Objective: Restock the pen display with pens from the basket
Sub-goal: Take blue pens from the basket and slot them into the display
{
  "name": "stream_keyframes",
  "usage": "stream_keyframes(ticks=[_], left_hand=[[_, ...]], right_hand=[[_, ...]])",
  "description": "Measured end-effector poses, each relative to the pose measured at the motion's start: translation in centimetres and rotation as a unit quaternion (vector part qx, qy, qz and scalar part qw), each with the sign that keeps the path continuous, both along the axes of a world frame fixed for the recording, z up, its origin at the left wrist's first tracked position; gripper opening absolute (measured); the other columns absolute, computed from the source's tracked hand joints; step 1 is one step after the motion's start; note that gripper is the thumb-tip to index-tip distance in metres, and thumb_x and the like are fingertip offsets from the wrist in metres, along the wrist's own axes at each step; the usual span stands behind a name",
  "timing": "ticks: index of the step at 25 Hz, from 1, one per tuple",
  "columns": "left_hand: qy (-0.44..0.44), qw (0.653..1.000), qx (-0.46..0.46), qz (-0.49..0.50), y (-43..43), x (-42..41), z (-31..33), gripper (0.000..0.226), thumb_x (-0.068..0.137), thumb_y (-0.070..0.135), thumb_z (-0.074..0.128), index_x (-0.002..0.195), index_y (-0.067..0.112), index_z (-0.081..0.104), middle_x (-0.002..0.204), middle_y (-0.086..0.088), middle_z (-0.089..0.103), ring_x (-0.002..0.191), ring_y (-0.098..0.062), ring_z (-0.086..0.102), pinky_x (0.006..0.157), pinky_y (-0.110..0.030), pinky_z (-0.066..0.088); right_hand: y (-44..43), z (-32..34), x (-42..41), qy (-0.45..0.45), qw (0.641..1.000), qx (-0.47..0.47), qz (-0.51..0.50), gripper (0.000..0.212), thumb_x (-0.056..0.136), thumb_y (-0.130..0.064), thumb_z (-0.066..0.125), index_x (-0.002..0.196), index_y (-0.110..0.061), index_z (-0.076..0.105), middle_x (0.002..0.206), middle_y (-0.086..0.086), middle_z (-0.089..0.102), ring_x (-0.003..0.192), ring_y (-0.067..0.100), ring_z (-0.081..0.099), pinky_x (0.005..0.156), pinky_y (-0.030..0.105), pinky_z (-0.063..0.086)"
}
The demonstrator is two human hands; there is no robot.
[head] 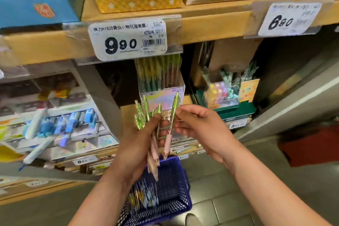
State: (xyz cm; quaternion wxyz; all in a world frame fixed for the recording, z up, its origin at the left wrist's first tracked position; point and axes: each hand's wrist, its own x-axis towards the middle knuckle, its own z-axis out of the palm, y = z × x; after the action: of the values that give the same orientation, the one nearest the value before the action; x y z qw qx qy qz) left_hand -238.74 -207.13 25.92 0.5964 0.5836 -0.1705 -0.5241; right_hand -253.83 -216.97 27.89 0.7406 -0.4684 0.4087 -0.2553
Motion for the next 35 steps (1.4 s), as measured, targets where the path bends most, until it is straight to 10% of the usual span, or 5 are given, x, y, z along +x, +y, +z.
stream_keyframes(ticks=[9, 13, 18, 35], left_hand=[[0.052, 0.998, 0.006, 0.037, -4.0, 1.2, -3.1, 0.032, 0.096, 0.034, 0.067, 0.091, 0.007, 0.083, 0.096, -0.007, 0.079, 0.073, -0.013, 0.067, 0.062, -0.026, 0.055], [0.06, 0.998, -0.006, 0.035, -4.7, 0.7, -2.5, 0.029, 0.1, 0.03, 0.064, 0.087, 0.009, 0.08, 0.105, -0.01, 0.079, 0.074, -0.014, 0.068, 0.061, -0.026, 0.056], [0.059, 0.997, -0.009, 0.042, -5.2, 0.9, -2.3, 0.023, 0.101, 0.028, 0.062, 0.099, 0.008, 0.072, 0.105, -0.01, 0.079, 0.074, -0.014, 0.069, 0.06, -0.026, 0.056], [0.012, 1.0, -0.02, 0.005, -4.9, 0.3, -2.5, 0.029, 0.1, 0.038, 0.062, 0.087, 0.025, 0.084, 0.104, -0.019, 0.076, 0.08, -0.018, 0.064, 0.07, -0.032, 0.052]], right_hand=[[-12.6, 2.0, 5.0, -0.024, 0.96, -0.222, -0.166, 0.008, 0.093, -0.003, 0.066, 0.088, -0.004, 0.072, 0.072, 0.004, 0.073, 0.071, 0.019, 0.073, 0.073, 0.032, 0.062], [-13.0, 1.4, 7.3, 0.119, 0.901, -0.402, -0.114, 0.007, 0.093, -0.016, 0.066, 0.096, -0.014, 0.073, 0.089, 0.007, 0.076, 0.086, 0.023, 0.074, 0.087, 0.045, 0.058], [-13.1, 2.4, 7.8, 0.199, 0.836, -0.505, -0.077, 0.016, 0.092, -0.024, 0.066, 0.103, -0.015, 0.074, 0.09, -0.002, 0.076, 0.084, 0.01, 0.072, 0.088, 0.03, 0.055], [-11.5, -1.3, 7.2, 0.359, 0.725, -0.588, 0.027, 0.017, 0.089, -0.019, 0.061, 0.086, -0.016, 0.077, 0.083, 0.008, 0.075, 0.078, 0.029, 0.07, 0.064, 0.027, 0.048]])
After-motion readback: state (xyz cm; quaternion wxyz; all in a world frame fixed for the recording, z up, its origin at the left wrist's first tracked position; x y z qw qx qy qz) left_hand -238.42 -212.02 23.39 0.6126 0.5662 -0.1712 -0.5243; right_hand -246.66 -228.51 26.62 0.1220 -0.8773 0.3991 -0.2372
